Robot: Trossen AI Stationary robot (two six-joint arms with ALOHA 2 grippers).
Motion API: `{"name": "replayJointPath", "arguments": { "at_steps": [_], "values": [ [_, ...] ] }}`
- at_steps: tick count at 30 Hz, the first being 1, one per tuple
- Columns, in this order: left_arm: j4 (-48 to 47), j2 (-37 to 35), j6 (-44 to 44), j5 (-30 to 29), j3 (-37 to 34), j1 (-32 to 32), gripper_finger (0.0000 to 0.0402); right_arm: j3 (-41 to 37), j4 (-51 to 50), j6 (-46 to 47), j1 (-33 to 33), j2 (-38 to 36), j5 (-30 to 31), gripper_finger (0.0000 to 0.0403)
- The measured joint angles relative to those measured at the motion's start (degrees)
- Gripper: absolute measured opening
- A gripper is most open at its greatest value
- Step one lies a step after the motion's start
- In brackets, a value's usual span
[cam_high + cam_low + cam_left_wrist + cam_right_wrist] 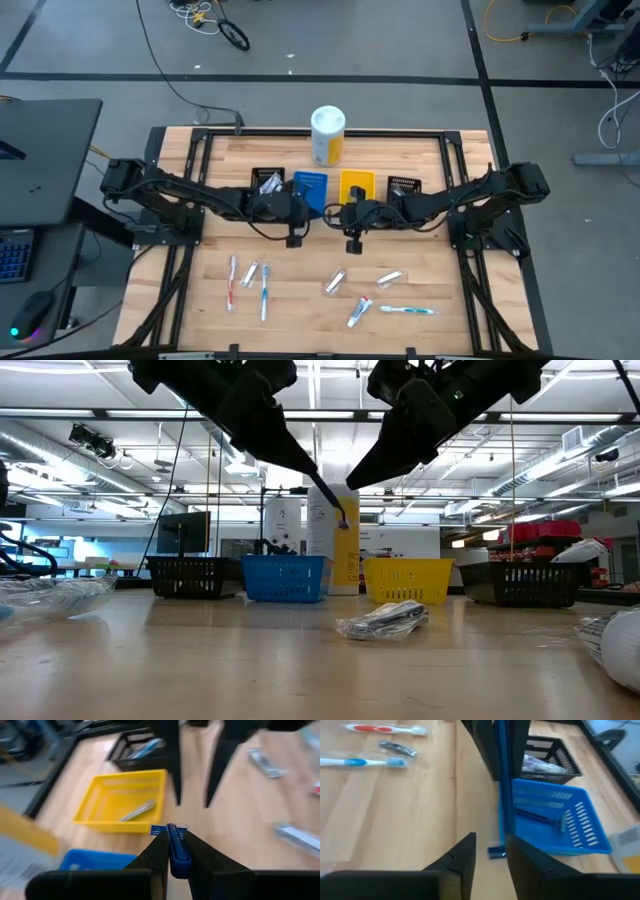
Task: Pick & Place Travel size toiletries
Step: Put the blue razor into the blue bin, then put the nail cutter into the yellow bin
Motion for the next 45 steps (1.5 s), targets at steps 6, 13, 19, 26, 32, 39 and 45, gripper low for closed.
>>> {"name": "replayJointPath", "arguments": {
  "at_steps": [6, 13, 19, 26, 32, 39, 45],
  "values": [
    [-5.4, 0.0, -6.5, -16.4, 0.0, 0.2, 0.0043, 0.0, 0.1, 1.5, 0.0, 0.0, 0.3, 0.0130],
    [-10.1, 2.8, -23.1, -20.4, 0.0, 3.4, 0.0043, 0.0, 0.1, 2.3, 0.0, 0.0, 0.3, 0.0130],
    [-2.5, 9.8, -25.2, -23.4, -0.1, 3.7, 0.0048, 0.0, 0.1, 2.3, 0.0, 0.0, 0.3, 0.0131],
    [-1.8, 12.5, -31.3, -27.7, -0.1, 3.8, 0.0050, 0.0, 0.1, 2.3, 0.0, 0.0, 0.2, 0.0131],
    [-1.6, 12.5, -32.2, -24.1, -0.1, 3.8, 0.0098, 0.0, 0.1, 2.3, 0.0, 0.0, 0.2, 0.0131],
    [-1.7, 12.5, -32.1, -22.6, -0.1, 4.0, 0.0162, 0.0, 0.1, 2.3, 0.0, 0.0, -0.3, 0.0131],
    [-1.9, 12.3, -29.8, -19.2, -0.1, 3.7, 0.0187, 0.0, 0.1, 2.3, 0.0, 0.0, -0.3, 0.0131]
  ]
}}
